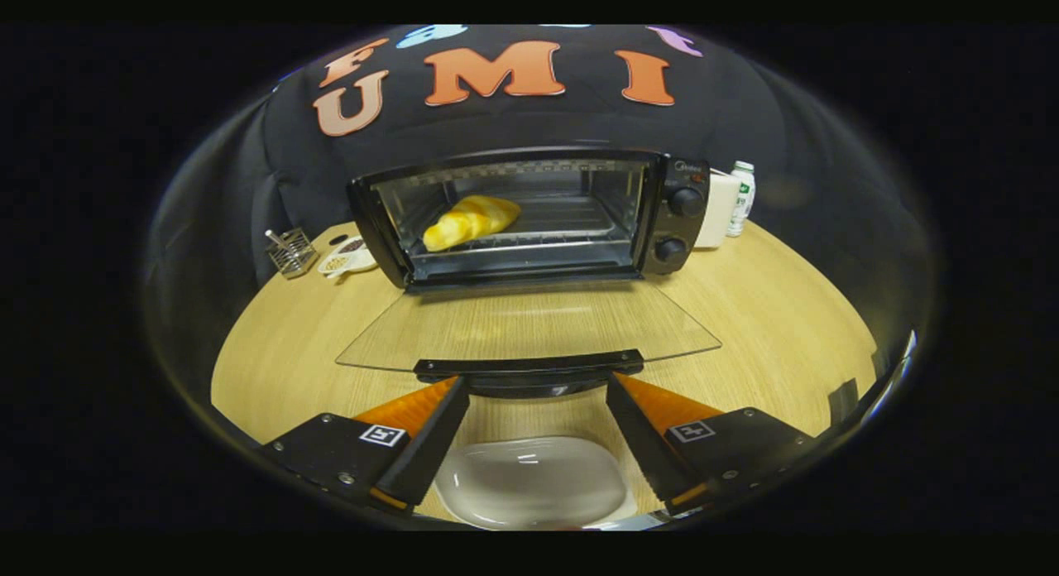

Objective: Open the toaster oven, put the food inside, and close the toaster oven door.

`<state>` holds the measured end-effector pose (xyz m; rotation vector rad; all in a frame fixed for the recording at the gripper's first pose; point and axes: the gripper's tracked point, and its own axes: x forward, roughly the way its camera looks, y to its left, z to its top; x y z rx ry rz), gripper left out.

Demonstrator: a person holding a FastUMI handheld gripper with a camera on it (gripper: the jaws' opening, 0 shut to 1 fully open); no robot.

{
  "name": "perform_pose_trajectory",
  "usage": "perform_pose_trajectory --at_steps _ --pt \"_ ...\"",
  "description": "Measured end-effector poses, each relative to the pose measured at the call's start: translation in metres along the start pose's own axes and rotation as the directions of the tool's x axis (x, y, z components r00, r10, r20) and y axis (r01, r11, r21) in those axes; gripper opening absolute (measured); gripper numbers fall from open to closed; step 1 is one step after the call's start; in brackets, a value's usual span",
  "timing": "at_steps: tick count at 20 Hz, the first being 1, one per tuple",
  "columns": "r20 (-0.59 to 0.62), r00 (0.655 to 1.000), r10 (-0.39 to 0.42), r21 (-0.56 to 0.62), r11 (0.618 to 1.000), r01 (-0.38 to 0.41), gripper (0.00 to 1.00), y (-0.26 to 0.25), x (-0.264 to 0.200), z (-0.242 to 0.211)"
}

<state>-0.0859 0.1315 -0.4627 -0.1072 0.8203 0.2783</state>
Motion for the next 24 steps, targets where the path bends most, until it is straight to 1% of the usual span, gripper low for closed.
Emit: perform_pose_trajectory --at_steps 8,16,18,20,22,24 --pt "0.112 0.994 0.015 0.053 0.998 -0.021 0.99 -0.001 -0.012 0.051" --pt "0.234 0.971 0.045 0.136 0.988 -0.078 1.00 0.000 -0.009 0.110" --pt "0.264 0.963 0.044 0.160 0.983 -0.088 1.00 0.002 -0.005 0.129" --pt "0.269 0.962 0.036 0.181 0.980 -0.087 1.00 0.002 0.001 0.140" --pt "0.289 0.957 0.015 0.185 0.980 -0.071 1.00 -0.002 -0.002 0.154" --pt "0.317 0.948 0.017 0.191 0.978 -0.082 0.99 -0.002 -0.007 0.168"
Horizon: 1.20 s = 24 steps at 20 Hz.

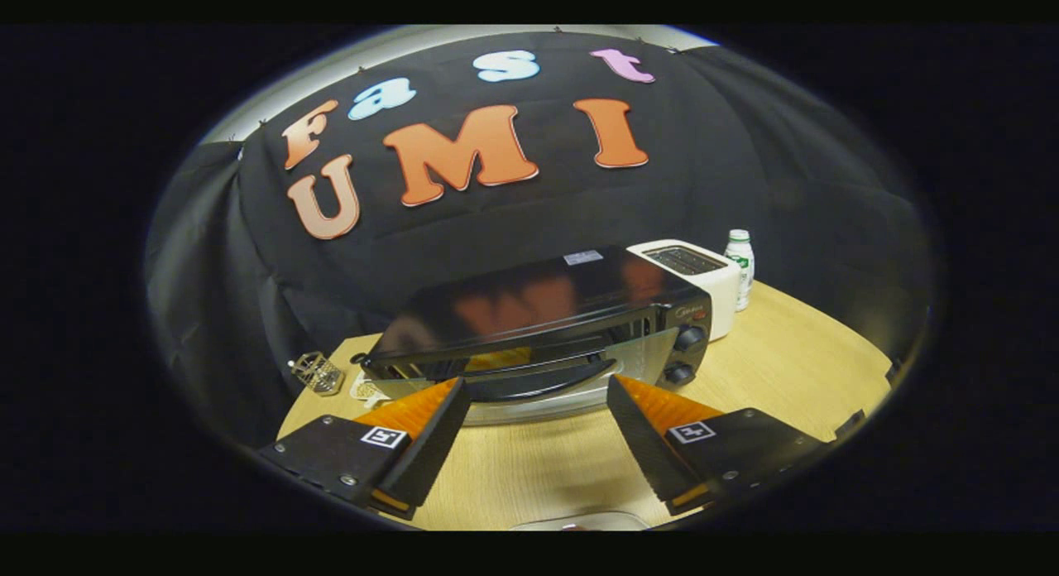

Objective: Open the toaster oven, put the food inside, and close the toaster oven door.

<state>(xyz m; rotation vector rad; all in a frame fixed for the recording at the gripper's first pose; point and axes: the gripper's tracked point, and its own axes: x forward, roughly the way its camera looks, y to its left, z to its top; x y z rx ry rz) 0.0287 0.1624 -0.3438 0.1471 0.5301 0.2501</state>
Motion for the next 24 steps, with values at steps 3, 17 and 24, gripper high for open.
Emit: perform_pose_trajectory --at_steps 3,17,24 --pt "-0.003 1.000 0.001 0.010 1.000 -0.001 0.99 -0.002 -0.003 0.004" --pt "0.238 0.971 -0.028 -0.093 0.994 0.051 0.99 -0.011 -0.102 0.157" --pt "0.312 0.948 -0.065 -0.165 0.979 0.122 0.99 -0.026 -0.138 0.203"
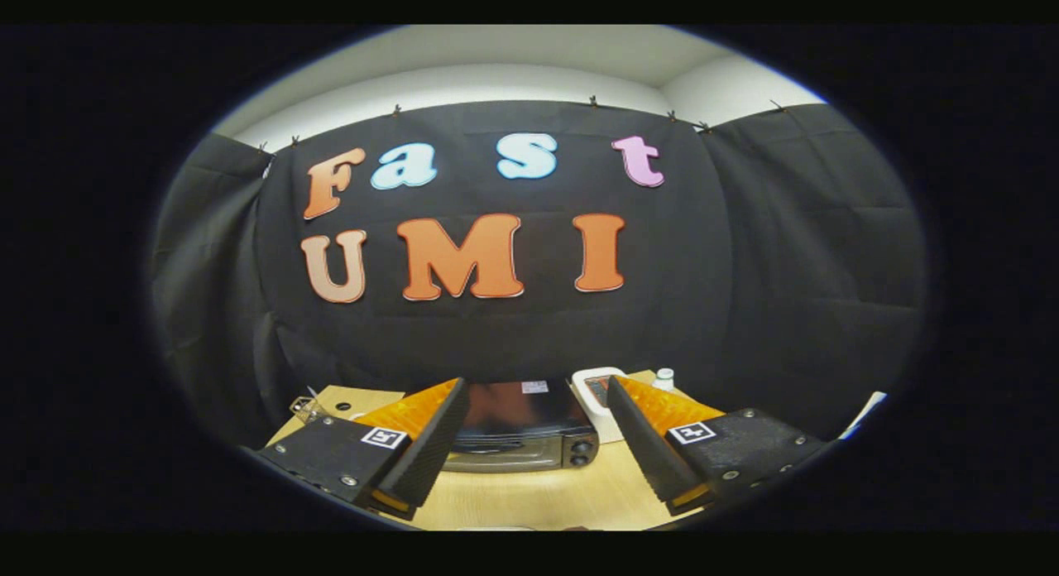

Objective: Open the toaster oven, put the food inside, and close the toaster oven door.

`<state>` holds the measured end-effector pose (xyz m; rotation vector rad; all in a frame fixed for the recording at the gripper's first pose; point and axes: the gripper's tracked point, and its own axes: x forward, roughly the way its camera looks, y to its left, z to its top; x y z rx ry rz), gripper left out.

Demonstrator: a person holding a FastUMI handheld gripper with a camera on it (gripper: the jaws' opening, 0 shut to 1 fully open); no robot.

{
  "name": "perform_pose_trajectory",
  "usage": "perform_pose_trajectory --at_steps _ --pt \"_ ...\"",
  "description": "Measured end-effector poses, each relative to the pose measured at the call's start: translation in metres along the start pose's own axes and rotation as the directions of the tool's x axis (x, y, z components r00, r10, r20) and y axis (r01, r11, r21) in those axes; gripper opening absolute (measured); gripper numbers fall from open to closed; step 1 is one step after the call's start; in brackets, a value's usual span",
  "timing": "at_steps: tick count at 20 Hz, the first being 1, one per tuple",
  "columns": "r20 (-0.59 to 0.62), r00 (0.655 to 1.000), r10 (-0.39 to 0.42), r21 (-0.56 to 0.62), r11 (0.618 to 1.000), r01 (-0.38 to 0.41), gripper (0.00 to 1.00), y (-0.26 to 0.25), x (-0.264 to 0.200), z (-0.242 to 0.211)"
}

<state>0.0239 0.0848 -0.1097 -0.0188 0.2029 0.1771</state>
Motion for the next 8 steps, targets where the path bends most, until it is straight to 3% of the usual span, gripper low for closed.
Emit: perform_pose_trajectory --at_steps 8 --pt "0.010 1.000 -0.020 0.021 1.000 0.020 0.99 -0.017 0.007 0.008"
